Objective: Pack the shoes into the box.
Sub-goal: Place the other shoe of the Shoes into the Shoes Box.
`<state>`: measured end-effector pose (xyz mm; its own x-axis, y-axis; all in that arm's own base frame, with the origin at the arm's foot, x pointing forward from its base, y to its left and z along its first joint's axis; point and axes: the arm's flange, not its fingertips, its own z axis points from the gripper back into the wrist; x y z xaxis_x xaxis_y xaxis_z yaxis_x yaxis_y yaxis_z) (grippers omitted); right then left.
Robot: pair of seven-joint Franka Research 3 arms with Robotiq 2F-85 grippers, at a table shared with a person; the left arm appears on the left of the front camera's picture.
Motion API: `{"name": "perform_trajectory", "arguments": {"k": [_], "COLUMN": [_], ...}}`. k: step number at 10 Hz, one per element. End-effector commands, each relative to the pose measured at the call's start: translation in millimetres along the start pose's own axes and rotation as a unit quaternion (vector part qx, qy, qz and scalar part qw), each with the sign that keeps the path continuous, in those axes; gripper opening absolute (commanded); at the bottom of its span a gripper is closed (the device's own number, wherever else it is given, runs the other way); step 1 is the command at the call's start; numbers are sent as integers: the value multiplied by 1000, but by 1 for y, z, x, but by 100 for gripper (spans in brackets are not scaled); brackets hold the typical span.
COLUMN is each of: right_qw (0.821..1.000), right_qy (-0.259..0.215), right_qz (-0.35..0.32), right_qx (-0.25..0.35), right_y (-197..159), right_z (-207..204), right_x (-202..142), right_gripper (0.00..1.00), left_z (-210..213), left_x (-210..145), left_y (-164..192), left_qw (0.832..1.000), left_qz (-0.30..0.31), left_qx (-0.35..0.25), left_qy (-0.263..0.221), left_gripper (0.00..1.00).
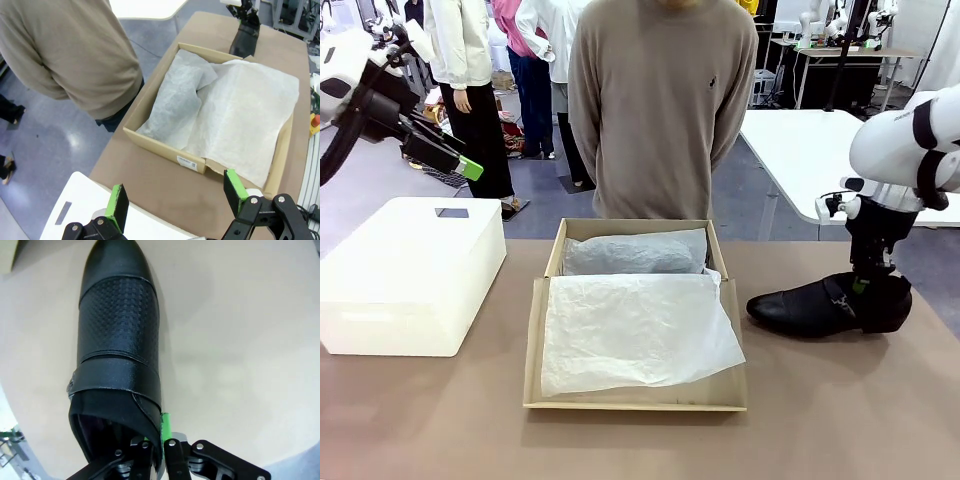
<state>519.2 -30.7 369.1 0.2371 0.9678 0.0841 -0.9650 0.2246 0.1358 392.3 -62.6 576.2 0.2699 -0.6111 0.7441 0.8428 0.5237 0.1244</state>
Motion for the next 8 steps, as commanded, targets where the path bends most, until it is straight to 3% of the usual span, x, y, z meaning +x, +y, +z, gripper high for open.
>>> {"name": "perform_trajectory", "arguments": {"k": [1, 5, 7, 8], "right_qw": [999, 985, 972, 969], "right_qy": [16, 0, -20, 0], "right_qz": [-37, -173, -232, -248], "right_qx": [13, 22, -12, -16], "right_y": [-12, -4, 2, 5], "right_z": [39, 98, 117, 120], "right_x": [6, 32, 43, 50], "right_gripper": [0, 0, 0, 0], "left_z": [0, 0, 0, 0], "left_x": [-1, -1, -1, -1], "left_y": [3, 3, 3, 3], "left_qw": [1000, 1000, 1000, 1000], "left_qz": [-7, -7, -7, -7], "left_qx": [-8, -8, -8, -8], "left_qy": [-11, -11, -11, -11], "left_gripper": [100, 100, 100, 100]}}
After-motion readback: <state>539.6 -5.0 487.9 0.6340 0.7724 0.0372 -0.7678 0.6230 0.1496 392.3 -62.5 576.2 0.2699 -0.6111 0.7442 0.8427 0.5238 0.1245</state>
